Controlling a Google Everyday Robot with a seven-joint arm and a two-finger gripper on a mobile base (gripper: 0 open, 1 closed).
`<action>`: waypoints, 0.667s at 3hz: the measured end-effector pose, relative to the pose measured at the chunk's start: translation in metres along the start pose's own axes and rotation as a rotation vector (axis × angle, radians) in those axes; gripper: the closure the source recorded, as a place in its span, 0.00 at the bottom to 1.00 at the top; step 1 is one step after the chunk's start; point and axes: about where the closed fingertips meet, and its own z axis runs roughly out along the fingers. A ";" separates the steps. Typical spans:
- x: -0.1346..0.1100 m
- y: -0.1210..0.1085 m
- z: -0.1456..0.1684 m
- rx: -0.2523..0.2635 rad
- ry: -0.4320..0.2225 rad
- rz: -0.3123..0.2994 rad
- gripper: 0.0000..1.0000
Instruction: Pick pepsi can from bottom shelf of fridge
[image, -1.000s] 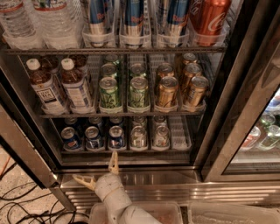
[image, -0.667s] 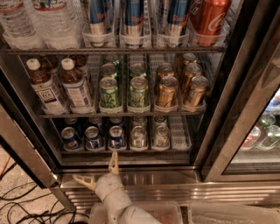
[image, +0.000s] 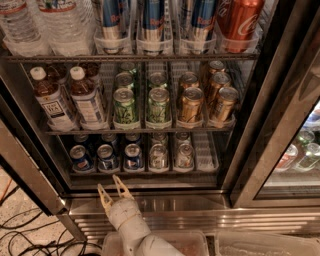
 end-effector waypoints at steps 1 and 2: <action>0.000 0.000 0.000 0.000 0.000 0.000 0.41; -0.002 -0.004 0.003 0.008 -0.007 0.005 0.41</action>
Offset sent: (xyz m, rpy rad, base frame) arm 0.0000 0.0000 0.0000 0.0000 0.0000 0.0000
